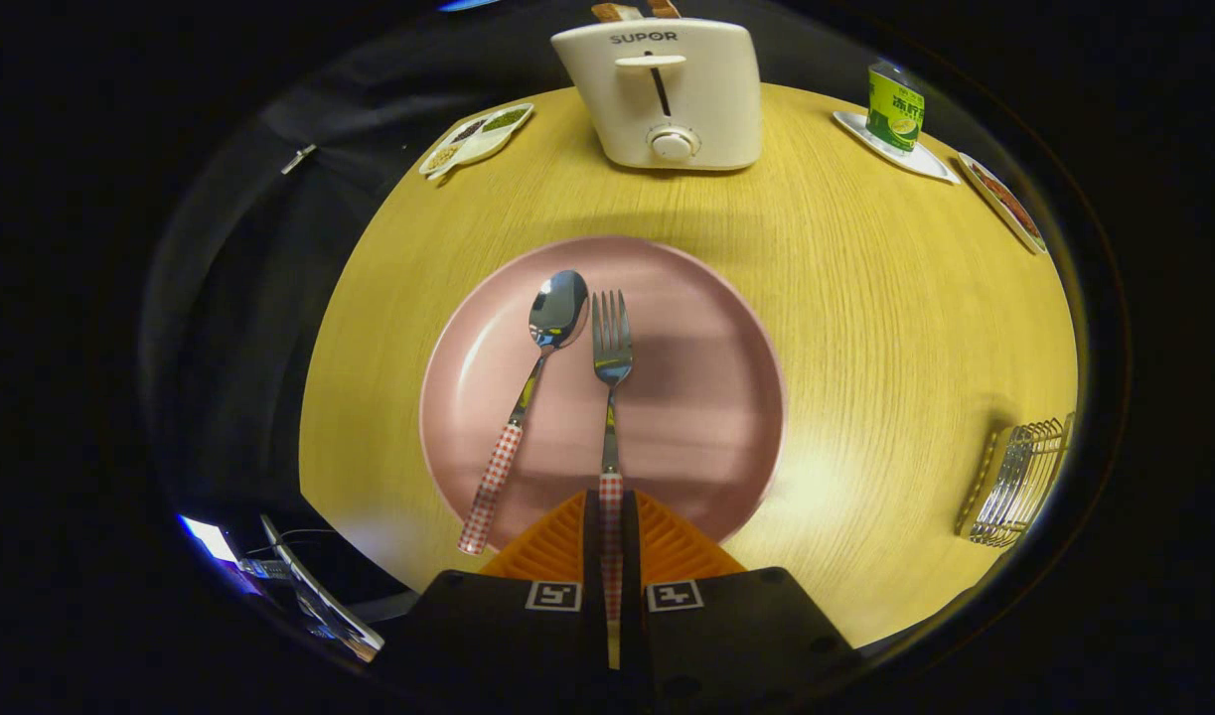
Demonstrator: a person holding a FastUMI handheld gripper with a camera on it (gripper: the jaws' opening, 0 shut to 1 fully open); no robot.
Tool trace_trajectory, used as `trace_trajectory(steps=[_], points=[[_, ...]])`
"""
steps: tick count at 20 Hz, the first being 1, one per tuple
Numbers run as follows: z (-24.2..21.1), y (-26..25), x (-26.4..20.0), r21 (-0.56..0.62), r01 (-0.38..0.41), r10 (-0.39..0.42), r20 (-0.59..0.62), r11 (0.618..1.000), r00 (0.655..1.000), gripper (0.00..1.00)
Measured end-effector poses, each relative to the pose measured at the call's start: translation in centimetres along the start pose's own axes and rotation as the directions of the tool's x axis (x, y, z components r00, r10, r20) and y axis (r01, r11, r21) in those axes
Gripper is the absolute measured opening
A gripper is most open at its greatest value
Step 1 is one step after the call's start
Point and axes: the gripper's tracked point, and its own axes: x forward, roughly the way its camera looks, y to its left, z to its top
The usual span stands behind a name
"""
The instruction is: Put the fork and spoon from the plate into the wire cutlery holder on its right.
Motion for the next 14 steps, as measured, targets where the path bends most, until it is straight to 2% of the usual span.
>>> trace_trajectory(steps=[4,6,10,14], points=[[0.6,-1.4,-4.3,-0.001,-0.049,0.049,0.025,0.999,0.998,0.09],[0.7,-2.6,-7.2,-0.065,-0.062,0.065,0.038,0.996,0.997,0.09],[-0.1,-7.2,-13.1,-0.174,-0.031,0.041,0.058,0.984,0.997,0.09],[-2.2,-13.3,-17.8,-0.271,0.028,-0.025,0.016,0.962,1.0,0.09]])
